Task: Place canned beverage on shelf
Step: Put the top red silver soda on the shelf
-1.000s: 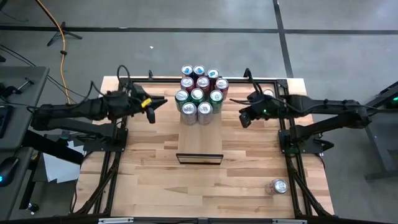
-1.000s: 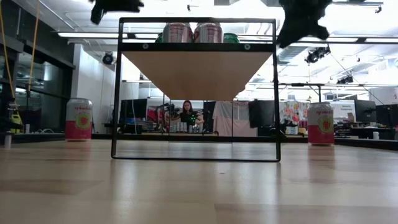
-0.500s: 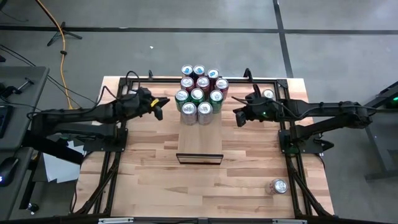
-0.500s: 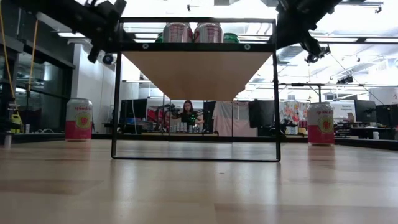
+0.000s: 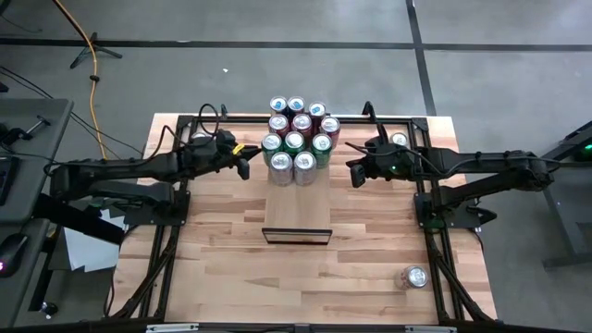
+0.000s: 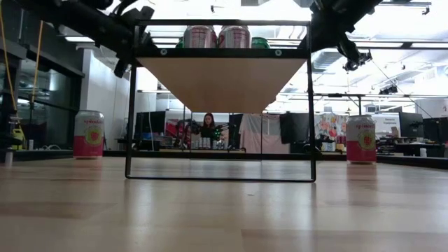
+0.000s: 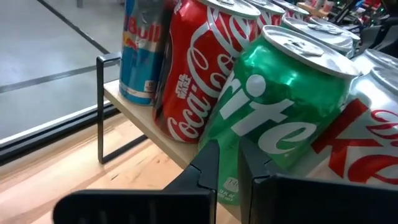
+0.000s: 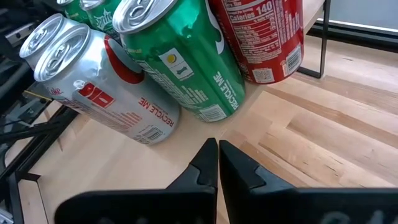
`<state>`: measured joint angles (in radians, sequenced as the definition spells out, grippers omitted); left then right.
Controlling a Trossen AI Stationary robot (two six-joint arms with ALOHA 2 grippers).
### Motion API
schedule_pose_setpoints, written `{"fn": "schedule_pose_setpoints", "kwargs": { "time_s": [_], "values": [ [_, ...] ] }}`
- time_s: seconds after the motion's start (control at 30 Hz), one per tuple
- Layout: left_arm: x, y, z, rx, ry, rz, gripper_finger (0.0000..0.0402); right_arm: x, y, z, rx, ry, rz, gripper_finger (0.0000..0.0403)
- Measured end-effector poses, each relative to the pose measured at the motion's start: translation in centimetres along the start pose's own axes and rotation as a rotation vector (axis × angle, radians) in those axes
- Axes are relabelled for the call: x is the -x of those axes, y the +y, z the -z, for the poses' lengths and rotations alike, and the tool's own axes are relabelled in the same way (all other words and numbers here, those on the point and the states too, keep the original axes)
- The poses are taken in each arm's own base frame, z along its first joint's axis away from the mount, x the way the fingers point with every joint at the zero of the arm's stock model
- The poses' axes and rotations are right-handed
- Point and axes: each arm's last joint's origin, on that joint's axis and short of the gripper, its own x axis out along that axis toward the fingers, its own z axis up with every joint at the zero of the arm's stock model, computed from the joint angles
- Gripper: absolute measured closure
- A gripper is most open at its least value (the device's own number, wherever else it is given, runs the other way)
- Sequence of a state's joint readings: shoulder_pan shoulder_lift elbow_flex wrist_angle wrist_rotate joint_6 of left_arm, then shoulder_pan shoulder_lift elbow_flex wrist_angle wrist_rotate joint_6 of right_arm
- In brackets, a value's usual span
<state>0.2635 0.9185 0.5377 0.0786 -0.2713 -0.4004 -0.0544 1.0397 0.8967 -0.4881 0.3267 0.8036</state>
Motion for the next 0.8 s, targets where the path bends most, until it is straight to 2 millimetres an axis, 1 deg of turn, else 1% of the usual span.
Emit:
{"fn": "schedule_pose_setpoints", "kwargs": {
  "time_s": [0.23,0.43,0.63,0.8],
  "values": [
    [-0.6,0.0,0.4,-0.020,0.025,-0.010,0.0401,0.0,0.0,0.0,0.000,-0.002,0.002,0.0403],
    [-1.3,-0.3,0.3,-0.009,-0.013,0.004,0.0401,0.0,-0.1,-0.1,0.000,-0.018,0.018,0.0403],
    [-1.7,-0.3,0.5,-0.009,-0.005,0.001,0.0401,0.0,-0.2,-0.5,-0.017,-0.111,0.083,0.0403],
    [-1.6,-0.2,0.4,-0.010,-0.023,-0.024,0.0401,-0.2,-0.8,-1.9,-0.079,-0.239,0.135,0.0403]
  ]
}}
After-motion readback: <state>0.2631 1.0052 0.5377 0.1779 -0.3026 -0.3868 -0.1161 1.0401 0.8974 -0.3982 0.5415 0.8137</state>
